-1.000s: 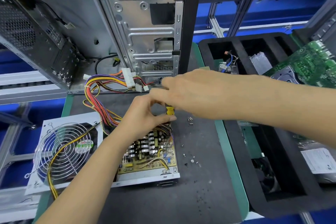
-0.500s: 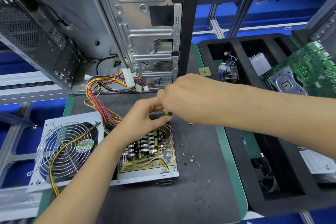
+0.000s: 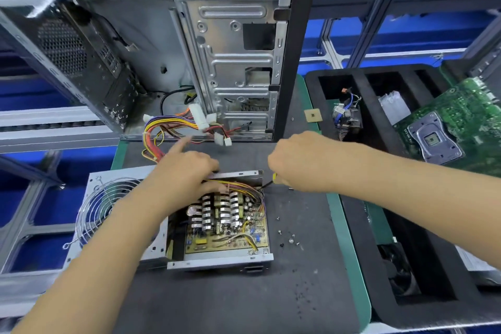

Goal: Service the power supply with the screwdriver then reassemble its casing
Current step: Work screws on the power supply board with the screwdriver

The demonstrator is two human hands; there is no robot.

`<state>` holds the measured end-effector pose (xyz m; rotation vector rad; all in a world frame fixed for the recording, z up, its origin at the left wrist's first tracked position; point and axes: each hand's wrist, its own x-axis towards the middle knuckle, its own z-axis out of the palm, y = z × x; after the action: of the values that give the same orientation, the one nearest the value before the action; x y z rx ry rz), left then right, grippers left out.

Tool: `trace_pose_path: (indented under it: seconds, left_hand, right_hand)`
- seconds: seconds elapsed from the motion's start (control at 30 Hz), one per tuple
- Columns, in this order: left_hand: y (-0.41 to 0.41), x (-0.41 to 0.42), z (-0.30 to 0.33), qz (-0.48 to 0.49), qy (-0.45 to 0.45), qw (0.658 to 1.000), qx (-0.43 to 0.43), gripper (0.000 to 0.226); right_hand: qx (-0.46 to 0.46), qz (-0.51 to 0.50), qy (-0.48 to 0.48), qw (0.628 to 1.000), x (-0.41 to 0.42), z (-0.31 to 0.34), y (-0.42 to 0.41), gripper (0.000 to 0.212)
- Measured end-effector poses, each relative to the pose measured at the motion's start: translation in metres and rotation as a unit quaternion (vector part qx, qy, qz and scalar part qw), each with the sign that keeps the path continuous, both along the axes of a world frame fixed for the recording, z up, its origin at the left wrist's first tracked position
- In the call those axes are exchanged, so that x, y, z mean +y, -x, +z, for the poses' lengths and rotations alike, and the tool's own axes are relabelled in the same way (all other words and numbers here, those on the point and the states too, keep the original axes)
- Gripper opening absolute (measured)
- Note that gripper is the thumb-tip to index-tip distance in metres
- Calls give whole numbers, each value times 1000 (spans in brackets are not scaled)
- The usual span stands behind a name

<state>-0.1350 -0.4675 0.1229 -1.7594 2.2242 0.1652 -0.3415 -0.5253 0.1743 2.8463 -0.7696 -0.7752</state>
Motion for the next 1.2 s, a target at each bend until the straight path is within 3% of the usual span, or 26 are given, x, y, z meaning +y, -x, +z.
trace_pose_path:
  seconds: [0.03, 0.1, 0.17, 0.2, 0.27, 0.37, 0.43, 0.57, 0.63, 0.73, 0.87, 1.0, 1.1, 1.17, 1.2]
  left_hand:
    - [-7, 1, 5, -1, 40, 999, 3, 46]
    - [-24, 9, 16, 59, 169, 980, 89, 32]
    - [-38, 24, 20, 198, 305, 916, 172, 28]
    - [-42, 31, 19, 268, 323, 891, 173, 33]
    - [-44, 38, 10, 363, 259, 876, 184, 47]
    - [-29, 33, 2, 429, 157, 831, 318, 62]
    - [-22, 30, -1, 399, 151, 840, 334, 58]
    - [-26, 34, 5, 312, 96, 880, 345, 15]
    - [-31, 37, 9, 275, 64, 897, 341, 11]
    - [-36, 40, 9, 279, 72, 896, 338, 12]
    - [-40, 44, 7, 304, 64, 855, 416, 17]
    - [-30, 54, 6, 323, 52, 792, 516, 14]
    - [-22, 49, 13, 286, 93, 784, 543, 12]
    - [-16, 41, 22, 277, 113, 758, 579, 11]
    - [-13, 37, 27, 276, 111, 739, 604, 12]
  right_hand:
    - [-1, -12, -7, 1000, -1, -1, 7, 17]
    - [-26, -58, -28, 998, -4, 0, 30, 23]
    - [-66, -126, -61, 988, -10, -3, 58, 25]
    - [-88, -161, -83, 979, -11, -8, 70, 24]
    - [-130, -231, -127, 956, -6, -23, 87, 21]
    - [-198, -310, -136, 920, 8, -52, 91, 18]
    - [-229, -348, -98, 904, 15, -67, 90, 12]
    - [-258, -387, -111, 878, 27, -89, 93, 21]
    - [-262, -395, -143, 869, 36, -98, 96, 19]
    - [-275, -388, -149, 867, 51, -109, 101, 22]
    - [-345, -408, -116, 837, 59, -105, 89, 19]
    - [-414, -319, -77, 849, 53, -73, 46, 10]
    - [-461, -264, -191, 826, 47, -49, -3, 45]
    - [-443, -262, -231, 826, 45, -41, -32, 70]
    - [-439, -271, -241, 822, 45, -41, -42, 73]
